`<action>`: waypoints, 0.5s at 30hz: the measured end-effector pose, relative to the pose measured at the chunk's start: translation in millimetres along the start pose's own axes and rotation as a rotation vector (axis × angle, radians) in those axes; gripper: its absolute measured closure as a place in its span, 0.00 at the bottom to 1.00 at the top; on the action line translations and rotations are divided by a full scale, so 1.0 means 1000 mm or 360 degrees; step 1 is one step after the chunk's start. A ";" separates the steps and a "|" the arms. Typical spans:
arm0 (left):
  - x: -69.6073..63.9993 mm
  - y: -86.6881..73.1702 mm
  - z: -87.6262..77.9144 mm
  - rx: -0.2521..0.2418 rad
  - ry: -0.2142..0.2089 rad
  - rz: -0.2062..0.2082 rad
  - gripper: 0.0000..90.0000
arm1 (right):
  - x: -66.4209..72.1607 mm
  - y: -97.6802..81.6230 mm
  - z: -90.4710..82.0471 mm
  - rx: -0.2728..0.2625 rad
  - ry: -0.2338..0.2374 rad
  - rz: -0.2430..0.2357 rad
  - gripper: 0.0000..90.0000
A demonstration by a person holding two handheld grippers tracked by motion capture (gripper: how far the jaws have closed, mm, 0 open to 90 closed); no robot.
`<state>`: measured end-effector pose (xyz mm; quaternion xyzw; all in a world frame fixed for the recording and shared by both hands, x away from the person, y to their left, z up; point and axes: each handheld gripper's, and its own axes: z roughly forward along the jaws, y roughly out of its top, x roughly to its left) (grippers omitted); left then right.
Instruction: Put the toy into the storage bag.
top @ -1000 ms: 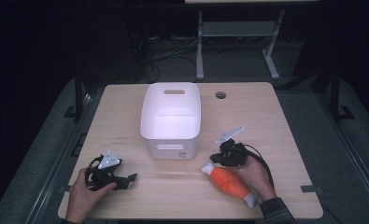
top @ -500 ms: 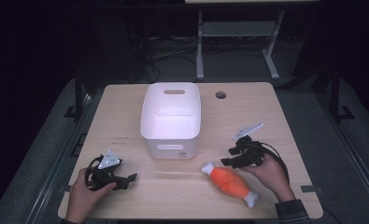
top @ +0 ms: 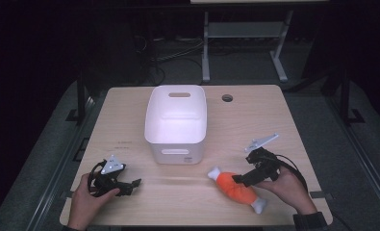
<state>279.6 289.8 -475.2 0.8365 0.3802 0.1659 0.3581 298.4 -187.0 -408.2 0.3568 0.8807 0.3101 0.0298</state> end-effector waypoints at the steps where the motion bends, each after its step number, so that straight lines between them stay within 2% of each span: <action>1: 0.000 0.000 0.000 0.0000 0.0000 0.0000 0.14 | 0.002 0.000 0.000 0.0011 0.0002 -0.0003 0.02; 4: 0.000 0.000 0.000 0.0000 0.0000 0.0000 0.14 | 0.006 -0.002 0.001 0.0030 -0.0018 -0.0009 0.00; 15: 0.000 0.000 0.000 0.0004 0.0000 0.0005 0.14 | 0.018 -0.014 0.010 0.0095 0.0028 -0.0025 0.00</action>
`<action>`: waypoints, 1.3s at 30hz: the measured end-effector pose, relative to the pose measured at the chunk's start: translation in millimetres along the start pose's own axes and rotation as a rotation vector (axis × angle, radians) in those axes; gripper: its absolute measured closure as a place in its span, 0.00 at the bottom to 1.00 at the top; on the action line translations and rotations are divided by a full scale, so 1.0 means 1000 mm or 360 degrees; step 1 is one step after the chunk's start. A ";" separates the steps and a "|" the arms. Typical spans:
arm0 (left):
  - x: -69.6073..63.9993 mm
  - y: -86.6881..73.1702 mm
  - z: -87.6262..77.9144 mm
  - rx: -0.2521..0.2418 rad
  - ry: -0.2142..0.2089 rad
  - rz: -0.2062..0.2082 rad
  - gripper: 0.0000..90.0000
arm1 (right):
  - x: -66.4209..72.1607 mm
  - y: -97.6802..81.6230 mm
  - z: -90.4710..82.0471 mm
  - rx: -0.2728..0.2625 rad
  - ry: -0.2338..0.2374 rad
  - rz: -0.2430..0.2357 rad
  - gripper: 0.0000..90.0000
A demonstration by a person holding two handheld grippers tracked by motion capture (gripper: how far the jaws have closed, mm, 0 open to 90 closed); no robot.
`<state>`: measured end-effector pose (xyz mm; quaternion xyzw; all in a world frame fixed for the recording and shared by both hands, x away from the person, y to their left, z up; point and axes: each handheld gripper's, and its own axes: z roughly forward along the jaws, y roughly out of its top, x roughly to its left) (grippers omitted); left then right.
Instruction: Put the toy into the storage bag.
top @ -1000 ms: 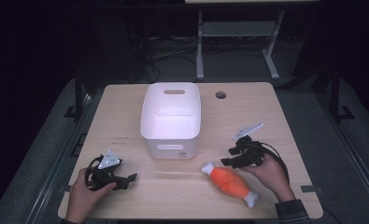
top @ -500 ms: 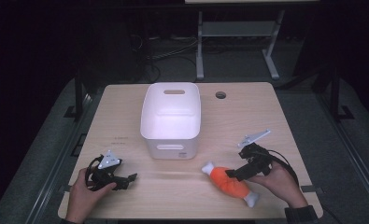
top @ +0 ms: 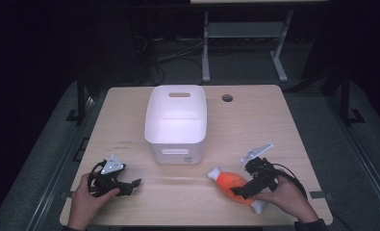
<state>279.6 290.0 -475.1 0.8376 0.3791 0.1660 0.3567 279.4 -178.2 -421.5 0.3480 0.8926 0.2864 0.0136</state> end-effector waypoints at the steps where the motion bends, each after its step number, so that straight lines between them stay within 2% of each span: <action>1: 0.000 0.000 0.000 0.0000 0.0000 0.0000 0.14 | 0.000 0.000 0.000 0.0000 0.0000 0.0000 0.00; 8: 0.000 0.000 0.000 0.0001 0.0001 0.0002 0.14 | 0.005 0.000 0.012 0.0045 0.0043 -0.0034 0.00; 16: 0.000 0.000 0.000 0.0001 0.0000 0.0001 0.14 | 0.005 0.000 0.026 0.0102 0.0071 -0.0054 0.00; 21: 0.000 0.000 0.000 0.0001 0.0000 0.0001 0.14 | 0.004 -0.001 0.034 0.0143 0.0065 -0.0068 0.00; 28: 0.000 0.000 0.000 0.0002 0.0001 0.0002 0.14 | 0.003 0.000 0.038 0.0155 0.0091 -0.0083 0.00; 30: 0.000 0.000 0.000 0.0002 0.0000 0.0001 0.14 | 0.003 0.000 0.037 0.0149 0.0098 -0.0091 0.07; 32: 0.000 0.000 0.000 0.0001 0.0001 0.0003 0.14 | 0.003 0.000 0.037 0.0149 0.0099 -0.0090 0.08; 33: 0.000 0.000 0.000 0.0002 0.0001 0.0003 0.14 | 0.003 0.000 0.037 0.0153 0.0099 -0.0090 0.14; 39: 0.000 0.000 0.000 0.0001 0.0001 0.0003 0.14 | 0.003 0.000 0.034 0.0146 0.0096 -0.0103 0.20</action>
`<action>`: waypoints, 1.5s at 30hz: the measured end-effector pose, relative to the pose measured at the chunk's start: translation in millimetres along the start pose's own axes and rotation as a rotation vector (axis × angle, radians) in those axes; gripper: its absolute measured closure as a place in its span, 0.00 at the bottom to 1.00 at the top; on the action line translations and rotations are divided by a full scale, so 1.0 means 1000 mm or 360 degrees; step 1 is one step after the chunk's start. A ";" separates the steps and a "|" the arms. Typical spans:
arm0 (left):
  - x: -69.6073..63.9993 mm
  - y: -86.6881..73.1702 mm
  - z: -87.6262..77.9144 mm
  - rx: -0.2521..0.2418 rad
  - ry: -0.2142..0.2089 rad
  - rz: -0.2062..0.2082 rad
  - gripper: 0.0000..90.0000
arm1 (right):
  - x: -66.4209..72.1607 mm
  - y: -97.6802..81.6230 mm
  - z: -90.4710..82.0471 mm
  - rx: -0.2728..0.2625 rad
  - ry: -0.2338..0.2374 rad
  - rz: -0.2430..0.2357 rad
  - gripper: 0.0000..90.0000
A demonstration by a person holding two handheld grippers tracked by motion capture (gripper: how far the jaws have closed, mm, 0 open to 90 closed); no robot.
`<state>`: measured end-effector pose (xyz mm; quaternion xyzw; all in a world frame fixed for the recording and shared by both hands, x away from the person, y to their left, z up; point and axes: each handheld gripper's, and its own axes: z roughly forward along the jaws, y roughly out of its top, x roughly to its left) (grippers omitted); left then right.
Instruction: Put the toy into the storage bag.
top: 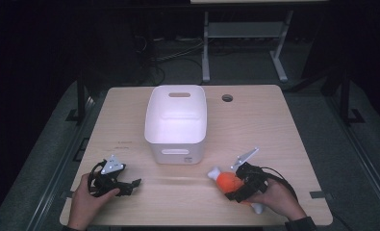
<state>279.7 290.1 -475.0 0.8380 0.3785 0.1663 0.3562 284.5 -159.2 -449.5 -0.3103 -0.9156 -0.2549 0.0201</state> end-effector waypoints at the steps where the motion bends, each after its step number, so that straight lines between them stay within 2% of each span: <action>1: 0.000 0.000 0.000 0.0001 0.0000 0.0000 0.14 | 0.000 0.000 -0.001 0.0003 -0.0003 0.0002 0.22; 9: 0.000 0.000 0.000 0.0001 0.0000 0.0000 0.14 | 0.000 0.001 -0.008 -0.0013 -0.0011 0.0002 0.28; 20: 0.000 0.000 0.000 -0.0001 0.0000 -0.0002 0.14 | -0.004 0.006 -0.020 -0.0033 -0.0033 0.0008 0.29; 33: 0.000 0.000 0.000 -0.0008 0.0000 -0.0011 0.14 | -0.010 0.024 -0.041 -0.0085 -0.0065 -0.0036 0.29; 45: 0.000 0.000 0.000 -0.0003 0.0000 -0.0012 0.14 | -0.019 0.037 -0.058 -0.0137 -0.0074 -0.0032 0.29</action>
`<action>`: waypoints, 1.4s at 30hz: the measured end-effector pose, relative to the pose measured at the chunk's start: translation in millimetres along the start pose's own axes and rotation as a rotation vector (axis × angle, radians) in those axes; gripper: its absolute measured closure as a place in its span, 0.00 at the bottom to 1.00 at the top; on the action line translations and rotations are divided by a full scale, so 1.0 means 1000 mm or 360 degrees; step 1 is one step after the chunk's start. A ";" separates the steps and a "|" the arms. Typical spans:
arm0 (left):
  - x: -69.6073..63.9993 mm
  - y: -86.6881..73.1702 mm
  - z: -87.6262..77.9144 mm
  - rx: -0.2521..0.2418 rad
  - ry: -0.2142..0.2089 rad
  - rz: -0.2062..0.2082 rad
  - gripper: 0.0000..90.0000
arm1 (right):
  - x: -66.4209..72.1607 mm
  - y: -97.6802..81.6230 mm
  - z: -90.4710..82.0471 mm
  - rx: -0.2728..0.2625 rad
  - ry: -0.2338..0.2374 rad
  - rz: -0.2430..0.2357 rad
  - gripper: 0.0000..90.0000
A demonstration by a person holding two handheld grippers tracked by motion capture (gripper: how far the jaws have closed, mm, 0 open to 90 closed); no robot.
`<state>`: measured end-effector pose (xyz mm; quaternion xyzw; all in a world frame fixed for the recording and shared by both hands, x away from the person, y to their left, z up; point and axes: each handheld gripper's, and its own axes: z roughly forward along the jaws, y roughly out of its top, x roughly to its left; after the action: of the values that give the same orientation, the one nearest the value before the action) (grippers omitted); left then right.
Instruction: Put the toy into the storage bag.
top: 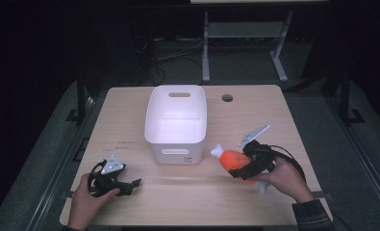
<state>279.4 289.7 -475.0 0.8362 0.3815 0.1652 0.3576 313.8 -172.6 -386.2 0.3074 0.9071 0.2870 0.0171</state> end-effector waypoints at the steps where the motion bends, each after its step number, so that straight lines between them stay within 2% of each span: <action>1: 0.000 0.000 0.000 -0.0002 -0.0001 0.0000 0.14 | 0.000 0.000 0.000 0.0000 0.0000 0.0000 0.29; 13: 0.000 0.000 0.000 0.0000 0.0000 0.0005 0.14 | -0.007 0.018 -0.017 -0.0047 -0.0010 -0.0006 0.29; 22: 0.000 0.000 0.000 -0.0002 0.0000 0.0003 0.14 | -0.013 0.038 -0.038 -0.0096 -0.0026 -0.0011 0.29; 31: 0.000 0.000 0.000 0.0000 0.0001 0.0003 0.14 | -0.016 0.054 -0.047 -0.0132 -0.0034 -0.0036 0.29; 42: 0.000 0.000 0.000 -0.0001 0.0000 0.0002 0.14 | -0.016 0.082 -0.056 -0.0151 -0.0052 -0.0084 0.29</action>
<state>279.6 289.8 -475.0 0.8364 0.3809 0.1657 0.3576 360.2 -157.7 -298.7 0.2870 0.8998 0.3242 0.0539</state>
